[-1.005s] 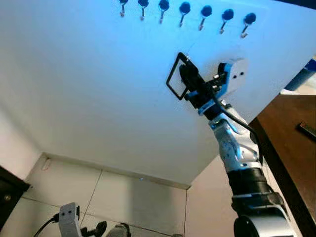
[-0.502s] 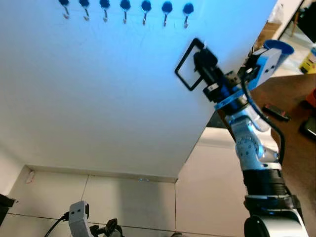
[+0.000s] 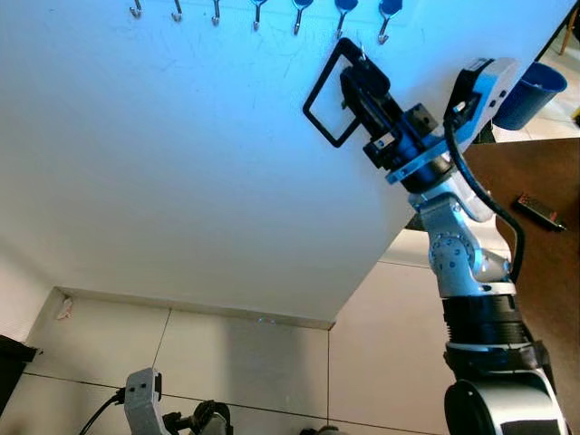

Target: Hang keys on a hook

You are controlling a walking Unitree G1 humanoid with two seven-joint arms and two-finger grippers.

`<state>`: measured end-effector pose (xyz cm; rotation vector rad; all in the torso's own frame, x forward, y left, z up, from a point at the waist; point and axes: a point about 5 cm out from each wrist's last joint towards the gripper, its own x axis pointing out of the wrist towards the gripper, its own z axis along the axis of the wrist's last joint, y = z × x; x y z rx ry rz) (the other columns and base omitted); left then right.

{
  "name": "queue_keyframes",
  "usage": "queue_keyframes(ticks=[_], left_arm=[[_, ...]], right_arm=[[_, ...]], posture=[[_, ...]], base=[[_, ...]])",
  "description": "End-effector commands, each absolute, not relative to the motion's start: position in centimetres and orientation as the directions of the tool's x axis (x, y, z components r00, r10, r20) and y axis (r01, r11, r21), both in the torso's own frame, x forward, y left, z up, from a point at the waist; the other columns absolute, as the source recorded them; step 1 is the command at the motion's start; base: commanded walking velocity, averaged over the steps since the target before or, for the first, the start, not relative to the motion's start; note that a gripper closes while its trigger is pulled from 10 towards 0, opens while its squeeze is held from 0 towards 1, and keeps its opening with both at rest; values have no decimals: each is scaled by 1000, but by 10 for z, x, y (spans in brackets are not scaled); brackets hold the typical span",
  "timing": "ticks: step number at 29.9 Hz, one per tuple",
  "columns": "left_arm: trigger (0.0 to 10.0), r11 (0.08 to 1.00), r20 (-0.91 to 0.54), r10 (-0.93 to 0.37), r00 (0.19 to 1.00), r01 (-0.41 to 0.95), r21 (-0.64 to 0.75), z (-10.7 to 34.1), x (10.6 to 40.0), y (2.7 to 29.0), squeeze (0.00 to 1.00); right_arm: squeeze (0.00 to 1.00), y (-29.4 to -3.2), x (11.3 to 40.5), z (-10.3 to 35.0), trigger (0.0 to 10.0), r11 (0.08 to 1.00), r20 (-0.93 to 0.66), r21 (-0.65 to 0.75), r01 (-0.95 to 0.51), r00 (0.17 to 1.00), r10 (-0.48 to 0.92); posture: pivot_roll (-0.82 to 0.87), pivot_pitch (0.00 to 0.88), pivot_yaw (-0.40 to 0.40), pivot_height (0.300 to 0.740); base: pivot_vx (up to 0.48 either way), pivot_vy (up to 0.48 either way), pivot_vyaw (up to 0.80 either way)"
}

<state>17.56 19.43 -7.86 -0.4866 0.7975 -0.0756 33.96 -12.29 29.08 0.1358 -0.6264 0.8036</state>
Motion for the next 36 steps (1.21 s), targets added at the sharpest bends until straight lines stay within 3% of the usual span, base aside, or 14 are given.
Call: queue_keyframes(ticks=[1, 8, 22, 27, 36], left_arm=[[10000, 887, -700, -249, 670, -133, -443, -86, 159, 194, 0], [10000, 886, -714, -250, 654, -142, -441, -90, 149, 195, 0], [10000, 888, -707, -245, 663, -138, -438, -88, 149, 199, 0], [10000, 890, -708, -243, 663, -138, -434, -89, 147, 202, 0], [10000, 890, -706, -241, 665, -138, -434, -88, 147, 203, 0]], right_arm=[[0, -128, 334, 298, 10000, 665, 581, -146, -732, 481, 656], [0, -143, 331, 308, 10000, 660, 589, -164, -733, 463, 662], [0, -140, 338, 310, 10000, 666, 568, -137, -733, 493, 659], [0, -141, 348, 310, 10000, 699, 558, -73, -711, 552, 620], [0, -145, 349, 318, 10000, 689, 587, -56, -723, 535, 608]], posture=[[74, 118, 18, 740], [73, 130, 20, 740], [80, 141, 25, 740], [81, 146, 27, 740], [82, 146, 31, 740]], base=[[0, 0, 0], [0, 0, 0], [0, 0, 0], [0, 0, 0], [0, 0, 0]])
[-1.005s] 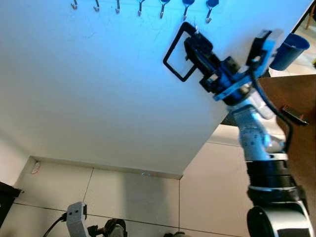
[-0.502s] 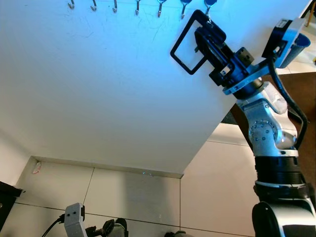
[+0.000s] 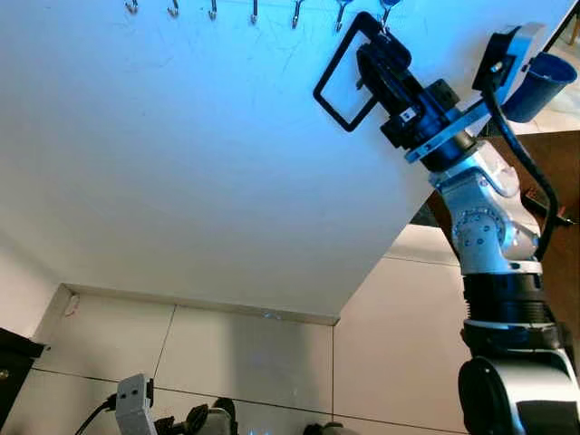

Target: Hang keys on a hook

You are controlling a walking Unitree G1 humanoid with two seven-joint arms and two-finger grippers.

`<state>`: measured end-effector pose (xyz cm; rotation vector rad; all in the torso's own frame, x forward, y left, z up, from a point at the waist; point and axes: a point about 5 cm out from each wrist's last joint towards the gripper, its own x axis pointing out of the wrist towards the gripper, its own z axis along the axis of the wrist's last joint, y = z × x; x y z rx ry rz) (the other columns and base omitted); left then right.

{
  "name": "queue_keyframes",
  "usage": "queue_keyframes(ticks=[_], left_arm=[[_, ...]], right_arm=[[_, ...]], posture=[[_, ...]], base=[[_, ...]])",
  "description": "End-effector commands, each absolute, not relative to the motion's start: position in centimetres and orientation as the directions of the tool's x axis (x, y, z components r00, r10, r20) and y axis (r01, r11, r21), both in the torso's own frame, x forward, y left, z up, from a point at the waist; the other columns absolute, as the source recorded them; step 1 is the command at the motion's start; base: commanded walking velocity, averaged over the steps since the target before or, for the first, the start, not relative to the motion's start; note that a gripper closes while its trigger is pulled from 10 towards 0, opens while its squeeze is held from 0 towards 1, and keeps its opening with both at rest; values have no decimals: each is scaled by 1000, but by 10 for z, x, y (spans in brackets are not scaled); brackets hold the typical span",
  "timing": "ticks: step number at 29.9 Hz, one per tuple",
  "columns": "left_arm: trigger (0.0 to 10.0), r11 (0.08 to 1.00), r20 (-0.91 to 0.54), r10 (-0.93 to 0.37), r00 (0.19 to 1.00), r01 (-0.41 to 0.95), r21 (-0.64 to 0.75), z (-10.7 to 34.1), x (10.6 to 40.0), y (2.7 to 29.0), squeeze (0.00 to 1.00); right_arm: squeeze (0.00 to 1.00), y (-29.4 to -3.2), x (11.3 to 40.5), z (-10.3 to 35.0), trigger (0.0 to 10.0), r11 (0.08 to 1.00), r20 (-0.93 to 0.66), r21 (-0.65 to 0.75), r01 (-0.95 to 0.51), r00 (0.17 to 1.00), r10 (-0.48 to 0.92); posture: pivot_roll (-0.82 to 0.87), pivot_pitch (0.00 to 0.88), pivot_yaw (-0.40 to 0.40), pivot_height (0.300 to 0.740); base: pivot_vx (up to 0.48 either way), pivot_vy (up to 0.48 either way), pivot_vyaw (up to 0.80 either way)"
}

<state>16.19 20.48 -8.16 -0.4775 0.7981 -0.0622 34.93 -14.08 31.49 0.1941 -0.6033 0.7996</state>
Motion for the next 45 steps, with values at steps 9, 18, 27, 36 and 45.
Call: queue_keyframes(ticks=[9, 18, 27, 36, 45], left_arm=[[10000, 889, -704, -244, 667, -137, -438, -88, 147, 202, 0], [10000, 890, -707, -238, 666, -141, -433, -88, 146, 205, 0], [10000, 890, -705, -236, 669, -142, -433, -88, 147, 205, 0], [10000, 890, -701, -241, 671, -135, -436, -87, 150, 202, 0], [10000, 891, -701, -244, 670, -131, -436, -87, 152, 200, 0]], right_arm=[[0, -149, 350, 322, 10000, 708, 596, -71, -703, 539, 595], [0, -163, 360, 318, 10000, 778, 567, -3, -628, 640, 518], [0, -159, 361, 316, 10000, 763, 536, -6, -647, 642, 549], [0, -146, 359, 306, 10000, 728, 413, -99, -678, 638, 650], [0, -150, 360, 297, 10000, 745, 336, -128, -655, 678, 654]], posture=[[83, 147, 33, 740], [86, 148, 38, 740], [87, 143, 35, 740], [80, 140, 32, 740], [71, 134, 29, 740]], base=[[0, 0, 0], [0, 0, 0], [0, 0, 0], [0, 0, 0], [0, 0, 0]])
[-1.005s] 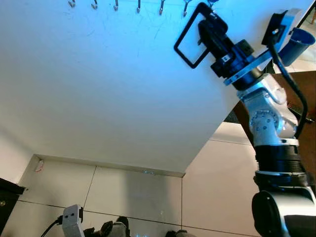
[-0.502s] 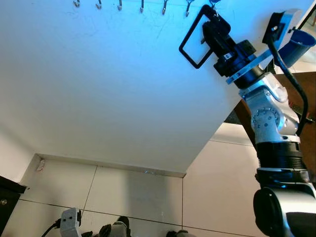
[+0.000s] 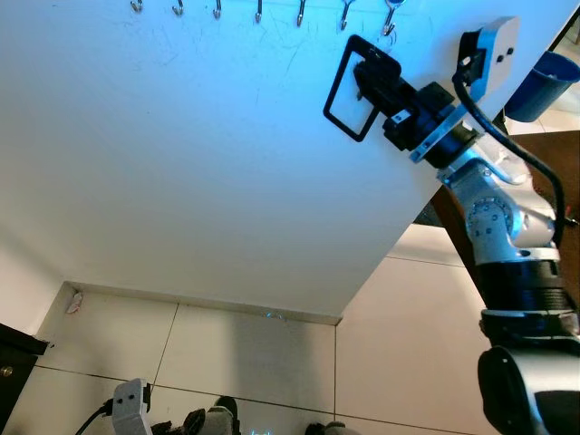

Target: Hang keys on a hook

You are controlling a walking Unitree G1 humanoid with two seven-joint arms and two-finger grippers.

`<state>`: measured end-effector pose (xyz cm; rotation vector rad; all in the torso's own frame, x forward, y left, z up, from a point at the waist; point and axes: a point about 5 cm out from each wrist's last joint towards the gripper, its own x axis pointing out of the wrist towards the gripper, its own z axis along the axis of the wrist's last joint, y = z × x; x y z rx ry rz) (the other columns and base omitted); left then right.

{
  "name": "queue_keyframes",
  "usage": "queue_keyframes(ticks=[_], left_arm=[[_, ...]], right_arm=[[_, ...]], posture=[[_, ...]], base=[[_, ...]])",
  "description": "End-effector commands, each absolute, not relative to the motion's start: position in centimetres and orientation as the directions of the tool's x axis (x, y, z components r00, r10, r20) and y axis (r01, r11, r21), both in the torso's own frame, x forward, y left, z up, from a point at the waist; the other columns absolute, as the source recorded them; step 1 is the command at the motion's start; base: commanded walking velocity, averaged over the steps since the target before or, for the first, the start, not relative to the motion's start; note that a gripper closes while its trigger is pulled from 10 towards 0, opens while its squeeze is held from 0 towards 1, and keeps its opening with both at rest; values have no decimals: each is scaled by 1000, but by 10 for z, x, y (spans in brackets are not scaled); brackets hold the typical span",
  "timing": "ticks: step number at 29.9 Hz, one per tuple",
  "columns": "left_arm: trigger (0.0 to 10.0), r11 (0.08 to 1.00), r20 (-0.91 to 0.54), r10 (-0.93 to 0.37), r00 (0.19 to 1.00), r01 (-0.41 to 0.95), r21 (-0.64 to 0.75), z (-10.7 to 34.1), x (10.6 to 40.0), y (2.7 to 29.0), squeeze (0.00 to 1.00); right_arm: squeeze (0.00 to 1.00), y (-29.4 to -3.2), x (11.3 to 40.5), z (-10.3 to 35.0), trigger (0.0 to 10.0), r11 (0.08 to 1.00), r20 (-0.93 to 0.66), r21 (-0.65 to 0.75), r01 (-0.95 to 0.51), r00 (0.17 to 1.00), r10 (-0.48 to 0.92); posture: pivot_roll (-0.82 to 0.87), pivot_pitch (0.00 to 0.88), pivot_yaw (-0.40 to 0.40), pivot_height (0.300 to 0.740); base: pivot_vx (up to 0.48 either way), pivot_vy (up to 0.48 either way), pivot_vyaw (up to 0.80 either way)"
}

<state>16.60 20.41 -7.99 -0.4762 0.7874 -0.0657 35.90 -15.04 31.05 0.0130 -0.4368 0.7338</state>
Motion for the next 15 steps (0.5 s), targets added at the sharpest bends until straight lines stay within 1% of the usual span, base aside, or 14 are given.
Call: queue_keyframes(ticks=[1, 3, 5, 6, 7, 8, 9, 12, 15], left_arm=[[10000, 890, -701, -245, 670, -130, -436, -87, 152, 199, 0], [10000, 891, -701, -246, 669, -129, -436, -87, 153, 199, 0], [10000, 891, -702, -250, 667, -125, -436, -87, 154, 198, 0], [10000, 891, -702, -250, 667, -125, -436, -87, 154, 198, 0], [10000, 892, -702, -250, 667, -123, -435, -87, 154, 197, 0], [10000, 892, -702, -250, 667, -123, -435, -87, 154, 197, 0], [10000, 895, -705, -248, 664, -122, -430, -87, 155, 197, 0], [10000, 898, -709, -245, 661, -121, -423, -87, 155, 197, 0], [10000, 902, -719, -241, 652, -123, -413, -87, 155, 197, 0]], right_arm=[[0, -151, 360, 296, 10000, 750, 330, -127, -649, 686, 649], [0, -152, 360, 294, 10000, 759, 323, -125, -639, 697, 640], [0, -157, 360, 291, 10000, 777, 356, -54, -627, 715, 602], [0, -157, 360, 291, 10000, 777, 356, -54, -627, 715, 602], [902, -158, 359, 290, 10000, 776, 371, -34, -630, 712, 595], [902, -158, 359, 290, 10000, 776, 371, -34, -630, 712, 595], [1000, -157, 353, 288, 10000, 748, 401, -18, -664, 680, 614], [1000, -156, 350, 285, 10000, 730, 420, -4, -683, 661, 621], [1000, -155, 340, 279, 10000, 666, 466, 34, -745, 601, 649]], posture=[[71, 134, 29, 740], [70, 134, 29, 740], [67, 133, 29, 740], [67, 133, 29, 740], [67, 132, 29, 740], [67, 132, 29, 740], [60, 126, 28, 740], [59, 125, 29, 740], [55, 113, 30, 740]], base=[[0, 0, 0], [0, 0, 0], [0, 0, 0], [0, 0, 0], [0, 0, 0], [0, 0, 0], [0, 0, 0], [0, 0, 0], [0, 0, 0]])
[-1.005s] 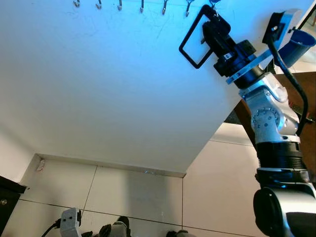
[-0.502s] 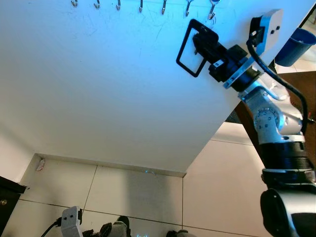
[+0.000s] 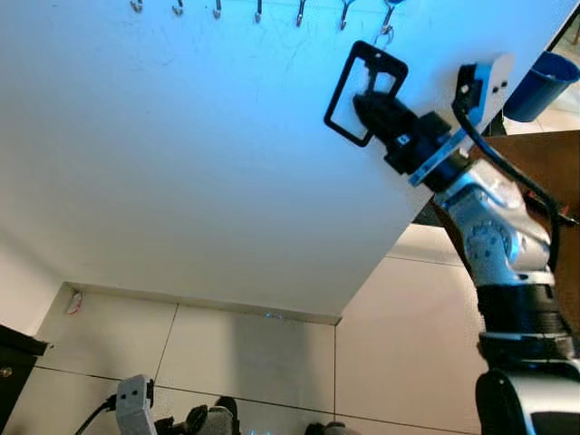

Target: Hang keys on a hook

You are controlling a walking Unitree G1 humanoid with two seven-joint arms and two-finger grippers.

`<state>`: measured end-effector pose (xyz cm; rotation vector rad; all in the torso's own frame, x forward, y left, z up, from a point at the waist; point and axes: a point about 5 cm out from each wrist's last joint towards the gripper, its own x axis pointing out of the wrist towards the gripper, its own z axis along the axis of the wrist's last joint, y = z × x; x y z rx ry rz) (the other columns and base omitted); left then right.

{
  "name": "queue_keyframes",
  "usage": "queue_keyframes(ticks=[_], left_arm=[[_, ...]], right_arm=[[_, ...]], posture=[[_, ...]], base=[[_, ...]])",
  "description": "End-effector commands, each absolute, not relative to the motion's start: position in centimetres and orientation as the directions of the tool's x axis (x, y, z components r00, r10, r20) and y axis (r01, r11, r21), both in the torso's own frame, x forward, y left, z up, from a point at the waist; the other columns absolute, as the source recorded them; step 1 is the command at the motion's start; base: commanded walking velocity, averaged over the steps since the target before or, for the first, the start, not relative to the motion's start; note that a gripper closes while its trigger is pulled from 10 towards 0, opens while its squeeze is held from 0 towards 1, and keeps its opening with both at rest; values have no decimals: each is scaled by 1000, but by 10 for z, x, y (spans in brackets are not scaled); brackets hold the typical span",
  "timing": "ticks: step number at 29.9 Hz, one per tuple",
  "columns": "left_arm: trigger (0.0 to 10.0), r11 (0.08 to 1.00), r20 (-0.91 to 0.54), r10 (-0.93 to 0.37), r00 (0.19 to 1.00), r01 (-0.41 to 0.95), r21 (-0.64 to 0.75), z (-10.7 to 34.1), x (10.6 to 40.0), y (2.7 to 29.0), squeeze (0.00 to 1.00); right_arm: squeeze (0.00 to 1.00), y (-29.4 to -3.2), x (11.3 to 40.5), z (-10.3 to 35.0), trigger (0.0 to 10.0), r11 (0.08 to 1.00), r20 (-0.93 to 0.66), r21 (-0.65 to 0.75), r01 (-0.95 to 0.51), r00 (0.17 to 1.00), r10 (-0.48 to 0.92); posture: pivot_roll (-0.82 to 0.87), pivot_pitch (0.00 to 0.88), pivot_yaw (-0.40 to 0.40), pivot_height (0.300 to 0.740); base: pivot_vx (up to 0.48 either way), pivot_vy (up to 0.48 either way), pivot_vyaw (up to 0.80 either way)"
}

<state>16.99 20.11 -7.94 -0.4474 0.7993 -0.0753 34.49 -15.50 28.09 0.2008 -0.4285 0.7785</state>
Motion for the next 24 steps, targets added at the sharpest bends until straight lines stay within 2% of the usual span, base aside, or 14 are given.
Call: queue_keyframes(ticks=[1, 2, 8, 14, 15, 16, 18, 24], left_arm=[[10000, 902, -719, -241, 652, -123, -413, -87, 155, 197, 0], [10000, 907, -728, -234, 645, -126, -403, -88, 154, 197, 0], [10000, 911, -743, -220, 632, -138, -388, -89, 152, 198, 0], [10000, 917, -761, -205, 616, -152, -369, -91, 150, 199, 0], [10000, 923, -773, -195, 604, -155, -353, -92, 148, 199, 0], [10000, 923, -773, -195, 604, -155, -353, -92, 148, 199, 0], [10000, 924, -779, -193, 597, -157, -349, -93, 146, 198, 0], [10000, 928, -795, -181, 579, -167, -334, -95, 143, 197, 0]], right_arm=[[1000, -155, 340, 279, 10000, 666, 466, 34, -745, 601, 649], [1000, -155, 334, 274, 10000, 630, 480, 49, -775, 572, 666], [1000, -157, 322, 254, 10000, 567, 458, 77, -820, 534, 710], [1000, -159, 319, 229, 10000, 567, 392, 127, -814, 566, 725], [365, -162, 317, 204, 10000, 578, 331, 175, -797, 600, 728], [365, -162, 317, 204, 10000, 578, 331, 175, -797, 600, 728], [0, -162, 316, 184, 10000, 589, 281, 217, -779, 628, 726], [0, -167, 310, 136, 10000, 613, 185, 372, -697, 703, 686]], posture=[[55, 113, 30, 740], [54, 108, 31, 740], [52, 101, 29, 740], [47, 98, 32, 740], [45, 96, 35, 740], [45, 96, 35, 740], [43, 95, 36, 740], [49, 91, 19, 740]], base=[[0, 0, 0], [0, 0, 0], [0, 0, 0], [0, 0, 0], [0, 0, 0], [0, 0, 0], [0, 0, 0], [0, 0, 0]])
